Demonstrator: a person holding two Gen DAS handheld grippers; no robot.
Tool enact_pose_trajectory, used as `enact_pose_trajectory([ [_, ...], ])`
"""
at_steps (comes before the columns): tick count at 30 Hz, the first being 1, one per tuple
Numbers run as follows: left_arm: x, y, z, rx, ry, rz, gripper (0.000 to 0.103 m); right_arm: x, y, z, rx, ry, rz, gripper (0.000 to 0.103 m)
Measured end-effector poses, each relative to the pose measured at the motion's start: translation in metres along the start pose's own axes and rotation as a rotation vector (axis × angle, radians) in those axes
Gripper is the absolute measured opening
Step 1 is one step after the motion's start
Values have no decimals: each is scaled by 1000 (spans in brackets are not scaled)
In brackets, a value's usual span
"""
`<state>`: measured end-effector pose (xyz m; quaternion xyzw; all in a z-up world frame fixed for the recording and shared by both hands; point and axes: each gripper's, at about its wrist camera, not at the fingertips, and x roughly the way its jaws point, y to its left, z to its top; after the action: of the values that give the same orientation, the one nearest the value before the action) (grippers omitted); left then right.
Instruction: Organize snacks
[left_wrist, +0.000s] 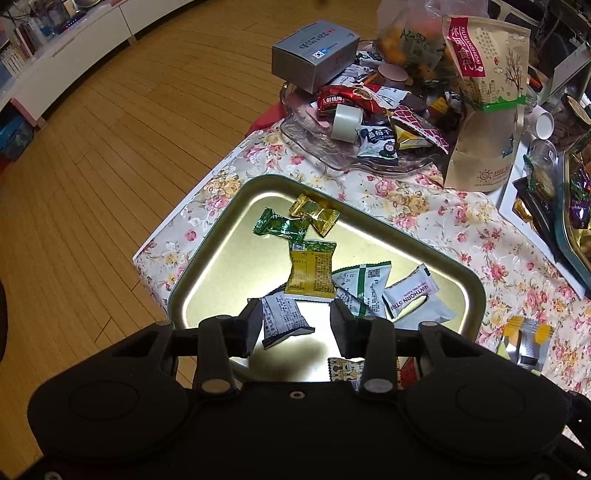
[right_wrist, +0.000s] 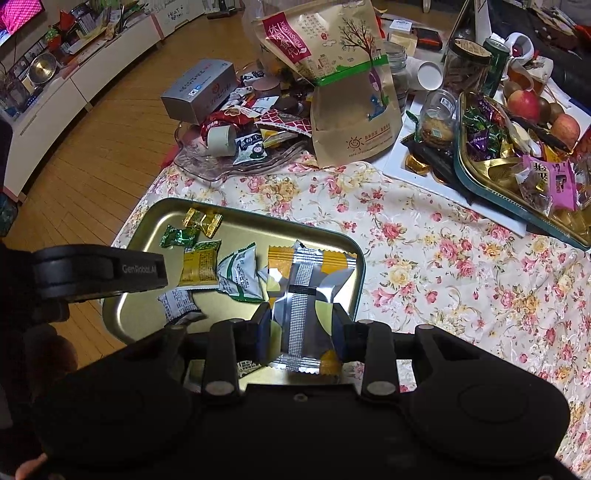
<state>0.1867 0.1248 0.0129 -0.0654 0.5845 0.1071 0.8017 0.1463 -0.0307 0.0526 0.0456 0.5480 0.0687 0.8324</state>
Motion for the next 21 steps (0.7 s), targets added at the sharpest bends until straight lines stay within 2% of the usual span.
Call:
enact_pose_trajectory([
  [4,0,2,0,-13,1,1,48,0,0,1,7,-8,8,40],
  [6,1,3,0,-16,4,1,48,0,0,2,9,-11,4,48],
  [21,2,2,0,-16,15,5,48,10,-4,2,38,47,-28,48],
])
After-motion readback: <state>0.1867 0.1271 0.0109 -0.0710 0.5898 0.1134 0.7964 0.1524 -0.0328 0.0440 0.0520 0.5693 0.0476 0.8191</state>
